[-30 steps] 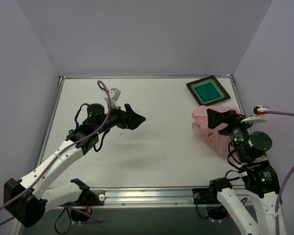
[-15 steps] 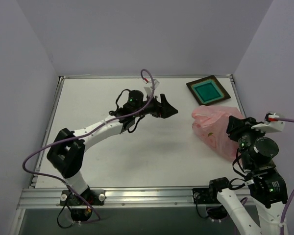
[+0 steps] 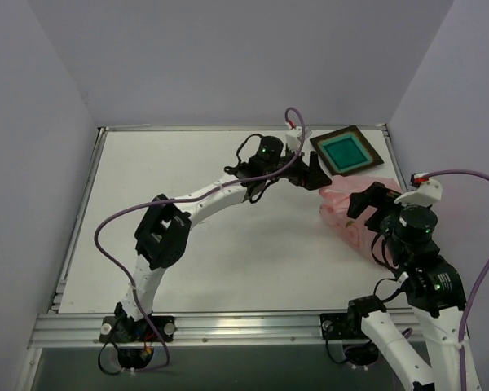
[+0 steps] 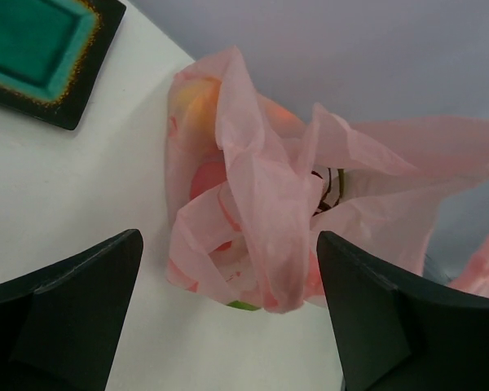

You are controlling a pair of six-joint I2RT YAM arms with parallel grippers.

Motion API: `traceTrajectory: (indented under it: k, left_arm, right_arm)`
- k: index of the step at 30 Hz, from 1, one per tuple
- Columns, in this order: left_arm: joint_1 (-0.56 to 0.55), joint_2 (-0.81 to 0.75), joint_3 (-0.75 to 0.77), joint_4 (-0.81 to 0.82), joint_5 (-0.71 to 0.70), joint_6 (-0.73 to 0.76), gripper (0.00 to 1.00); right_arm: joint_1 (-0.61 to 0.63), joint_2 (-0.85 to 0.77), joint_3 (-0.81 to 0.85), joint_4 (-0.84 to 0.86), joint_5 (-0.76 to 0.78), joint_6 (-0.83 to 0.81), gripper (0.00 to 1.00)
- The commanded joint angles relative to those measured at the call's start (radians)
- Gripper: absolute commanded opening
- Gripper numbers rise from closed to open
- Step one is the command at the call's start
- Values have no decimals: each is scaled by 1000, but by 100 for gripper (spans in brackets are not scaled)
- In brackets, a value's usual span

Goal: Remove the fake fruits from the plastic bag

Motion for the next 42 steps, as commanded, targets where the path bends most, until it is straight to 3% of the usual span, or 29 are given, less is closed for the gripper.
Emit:
traceTrajectory:
  k: [1,6,8,10,14,15,17,18,19,21,22,25,28,38,42]
  left_arm:
    - [-20,24,136,-90,-10,79,86]
    - [-46,151,269,-173,8,95,85]
    - [-49,182,298,-176,13,92,81]
    - [-49,187,294,-150,8,79,78]
    - [-49,216,308,-145,28,69,63]
    - [-49,219,309,-139,32,61,53]
    - [-49,224,305,-127,43,56,42]
    - [-49,224,296,-124,43,55,30]
    - [-49,224,292,-122,43,55,22]
    - [-46,219,273,-121,36,58,3]
    - [-40,211,253,-115,23,55,2]
    - [-6,112,105,-17,-26,9,2]
    - [29,-12,-84,108,-73,-43,2]
    - [40,-213,-364,269,-116,-103,2]
    - [9,-315,-560,333,-165,-142,2]
  right_arm:
    - [2,46,-30,27,-78,9,89]
    - [3,65,-71,82,-24,41,92]
    - [2,79,-88,99,43,70,99]
    - [2,83,-123,150,69,77,100]
    - [2,146,-166,219,89,95,98]
    - [2,152,-174,245,98,104,96]
    - [0,160,-188,268,123,108,83]
    - [-3,162,-189,276,147,112,75]
    - [-4,162,-191,277,164,112,59]
    - [-14,157,-200,279,198,111,39]
    - [-18,154,-206,279,203,106,20]
    - [-38,136,-232,277,203,98,1]
    - [-49,122,-252,280,171,103,0]
    - [-55,70,-327,273,123,107,0]
    - [-73,96,-366,271,128,182,0]
